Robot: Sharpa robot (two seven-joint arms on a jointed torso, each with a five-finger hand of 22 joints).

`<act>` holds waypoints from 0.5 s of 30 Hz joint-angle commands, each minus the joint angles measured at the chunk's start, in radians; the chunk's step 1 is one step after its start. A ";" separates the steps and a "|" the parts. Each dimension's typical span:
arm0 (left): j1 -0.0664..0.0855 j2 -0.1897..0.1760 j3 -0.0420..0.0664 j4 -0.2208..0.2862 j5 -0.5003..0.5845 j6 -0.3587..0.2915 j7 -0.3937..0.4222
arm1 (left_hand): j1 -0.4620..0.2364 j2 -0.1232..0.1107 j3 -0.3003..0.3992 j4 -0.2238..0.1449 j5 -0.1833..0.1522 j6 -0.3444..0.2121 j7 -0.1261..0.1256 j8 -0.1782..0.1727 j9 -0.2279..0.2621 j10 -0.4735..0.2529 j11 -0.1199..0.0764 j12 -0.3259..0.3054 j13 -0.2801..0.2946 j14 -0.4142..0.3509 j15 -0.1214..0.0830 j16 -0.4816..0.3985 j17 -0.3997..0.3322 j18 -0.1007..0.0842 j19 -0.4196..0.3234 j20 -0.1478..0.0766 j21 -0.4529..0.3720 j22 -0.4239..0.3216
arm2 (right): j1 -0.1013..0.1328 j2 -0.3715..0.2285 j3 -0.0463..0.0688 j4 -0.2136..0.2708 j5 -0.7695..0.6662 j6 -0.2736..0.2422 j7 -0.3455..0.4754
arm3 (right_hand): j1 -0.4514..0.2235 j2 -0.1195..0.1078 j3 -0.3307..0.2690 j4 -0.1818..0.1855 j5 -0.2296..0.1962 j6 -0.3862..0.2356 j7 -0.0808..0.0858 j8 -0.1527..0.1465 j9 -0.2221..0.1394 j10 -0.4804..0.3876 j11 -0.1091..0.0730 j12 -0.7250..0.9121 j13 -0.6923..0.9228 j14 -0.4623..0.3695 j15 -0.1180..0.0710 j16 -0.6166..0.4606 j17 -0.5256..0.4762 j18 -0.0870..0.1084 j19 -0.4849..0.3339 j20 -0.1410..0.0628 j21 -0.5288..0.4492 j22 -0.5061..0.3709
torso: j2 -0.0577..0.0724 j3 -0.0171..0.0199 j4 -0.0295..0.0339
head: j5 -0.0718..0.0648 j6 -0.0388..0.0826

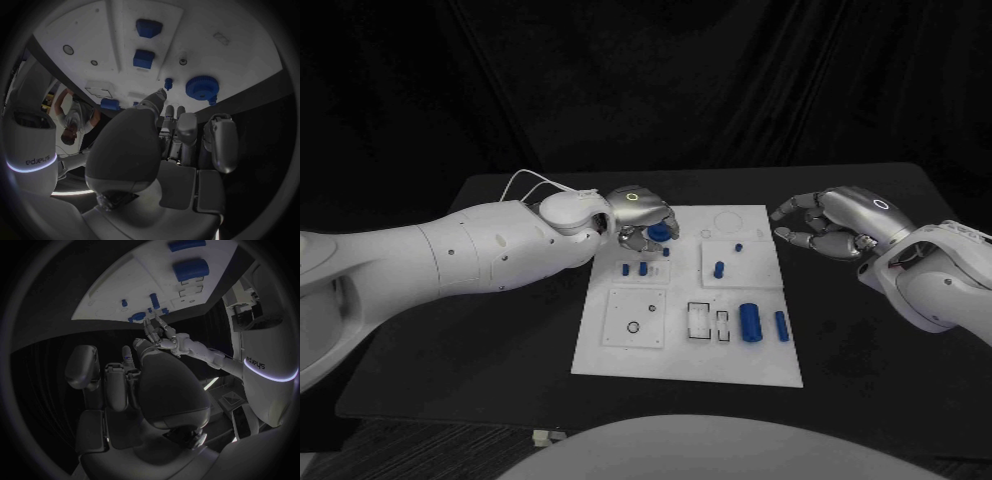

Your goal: Assemble the parts on the task board

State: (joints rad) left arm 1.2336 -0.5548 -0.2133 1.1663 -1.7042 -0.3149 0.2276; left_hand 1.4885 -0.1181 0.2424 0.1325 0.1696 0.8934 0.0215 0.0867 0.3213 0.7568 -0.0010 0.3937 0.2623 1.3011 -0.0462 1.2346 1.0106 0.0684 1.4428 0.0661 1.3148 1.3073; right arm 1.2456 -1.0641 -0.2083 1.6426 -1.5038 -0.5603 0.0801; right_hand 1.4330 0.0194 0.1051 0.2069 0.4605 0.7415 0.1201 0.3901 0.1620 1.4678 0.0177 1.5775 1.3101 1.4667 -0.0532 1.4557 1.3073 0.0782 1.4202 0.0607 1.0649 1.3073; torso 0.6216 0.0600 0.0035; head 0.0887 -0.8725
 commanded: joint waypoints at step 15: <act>-0.022 0.029 0.001 -0.029 -0.006 0.030 0.014 | -0.008 -0.003 0.031 -0.006 0.011 0.024 -0.003 -0.006 -0.014 0.069 0.005 0.010 -0.002 -0.003 0.001 0.009 -0.015 -0.011 0.006 0.001 0.001 0.188 | -0.001 -0.003 0.001 0.000 -0.001 0.002 -0.006 | 0.003 -0.004 0.006 0.001 0.007 0.007 0.001 0.002 -0.002 0.103 0.009 -0.007 0.261 0.073 0.008 -0.004 0.132 0.019 -0.004 0.000 -0.001 0.131 | 0.001 -0.0006 0.0003 | -0.002 0.000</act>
State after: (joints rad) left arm 1.2135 -0.5299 -0.2131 1.1388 -1.7074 -0.2938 0.2277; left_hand 1.4885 -0.1182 0.2686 0.1282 0.1751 0.9119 0.0185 0.0822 0.3088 0.8200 0.0021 0.3987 0.2610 1.3011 -0.0462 1.2390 0.9972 0.0687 1.4427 0.0660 1.3148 1.3073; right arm 1.2453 -1.0656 -0.2083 1.6426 -1.5032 -0.5590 0.0799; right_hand 1.4330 0.0194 0.1050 0.2069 0.4605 0.7415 0.1201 0.3901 0.1613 1.4678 0.0178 1.5775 1.3107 1.4667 -0.0532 1.4557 1.3073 0.0782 1.4202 0.0607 1.0649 1.3080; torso 0.6221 0.0596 0.0035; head 0.0862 -0.8725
